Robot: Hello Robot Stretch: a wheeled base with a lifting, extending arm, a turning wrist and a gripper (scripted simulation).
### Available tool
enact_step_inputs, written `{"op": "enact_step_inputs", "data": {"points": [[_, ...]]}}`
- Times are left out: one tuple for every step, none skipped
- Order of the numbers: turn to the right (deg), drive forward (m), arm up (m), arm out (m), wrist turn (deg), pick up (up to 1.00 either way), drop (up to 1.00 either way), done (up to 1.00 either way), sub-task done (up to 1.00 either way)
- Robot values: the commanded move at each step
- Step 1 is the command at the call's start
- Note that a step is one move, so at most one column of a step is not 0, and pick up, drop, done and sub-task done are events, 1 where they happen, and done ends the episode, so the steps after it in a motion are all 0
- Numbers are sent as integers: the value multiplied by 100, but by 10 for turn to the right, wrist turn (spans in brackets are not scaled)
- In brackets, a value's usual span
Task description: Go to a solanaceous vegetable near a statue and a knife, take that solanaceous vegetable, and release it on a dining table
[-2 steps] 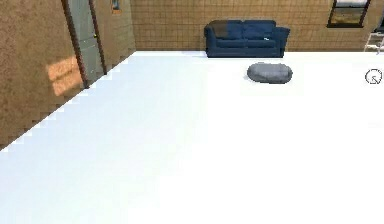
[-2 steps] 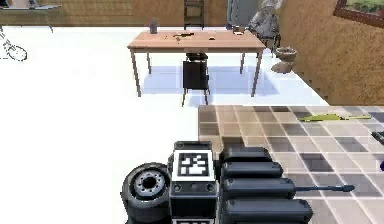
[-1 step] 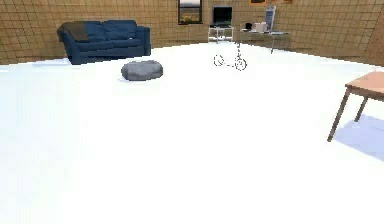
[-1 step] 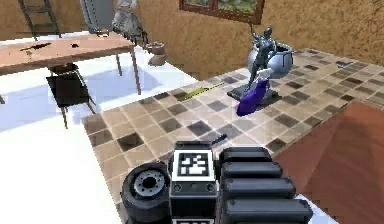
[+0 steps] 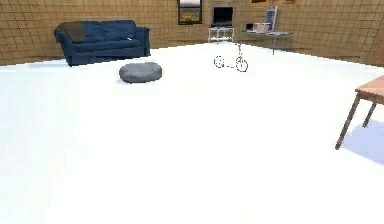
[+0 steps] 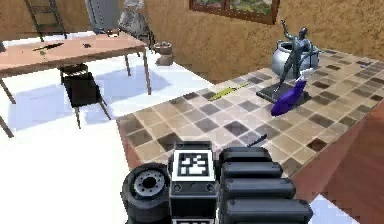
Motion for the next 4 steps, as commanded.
{"op": "enact_step_inputs", "data": {"points": [[450, 0, 0, 0, 0, 0, 0, 0, 0], [60, 0, 0, 0, 0, 0, 0, 0, 0], [0, 100, 0, 0, 0, 0, 0, 0, 0], [0, 90, 0, 0, 0, 0, 0, 0, 0]]}}
